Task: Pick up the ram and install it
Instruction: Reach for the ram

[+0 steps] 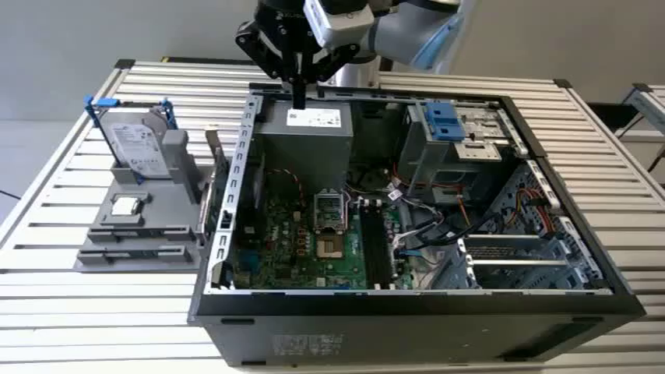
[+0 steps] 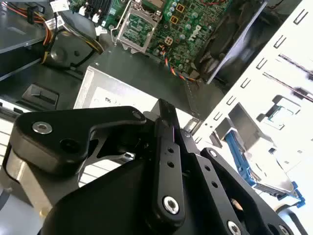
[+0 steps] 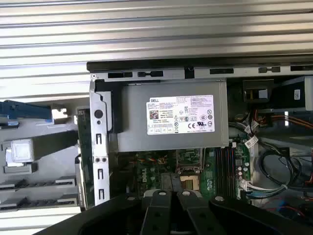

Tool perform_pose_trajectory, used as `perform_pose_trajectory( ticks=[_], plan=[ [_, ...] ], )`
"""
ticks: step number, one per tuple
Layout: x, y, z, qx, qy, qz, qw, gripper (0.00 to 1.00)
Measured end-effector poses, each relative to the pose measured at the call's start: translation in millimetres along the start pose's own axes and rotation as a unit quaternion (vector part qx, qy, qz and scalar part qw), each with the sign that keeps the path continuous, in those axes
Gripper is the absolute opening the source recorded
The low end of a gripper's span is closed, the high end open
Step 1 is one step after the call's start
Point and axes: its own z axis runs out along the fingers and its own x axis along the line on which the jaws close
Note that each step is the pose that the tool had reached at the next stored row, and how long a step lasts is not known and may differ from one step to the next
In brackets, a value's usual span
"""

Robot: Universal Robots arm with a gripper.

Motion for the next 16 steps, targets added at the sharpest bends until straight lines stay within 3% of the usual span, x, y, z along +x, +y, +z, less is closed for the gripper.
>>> perform_pose_trajectory(
  ticks=[11,16],
  plan=[
    [0.4,0.0,0.0,0.0000,0.0000,0.000,1.0000,0.00],
    [5.0,-0.4,-0.1,0.0000,0.0000,0.000,1.0000,0.00]
  ],
)
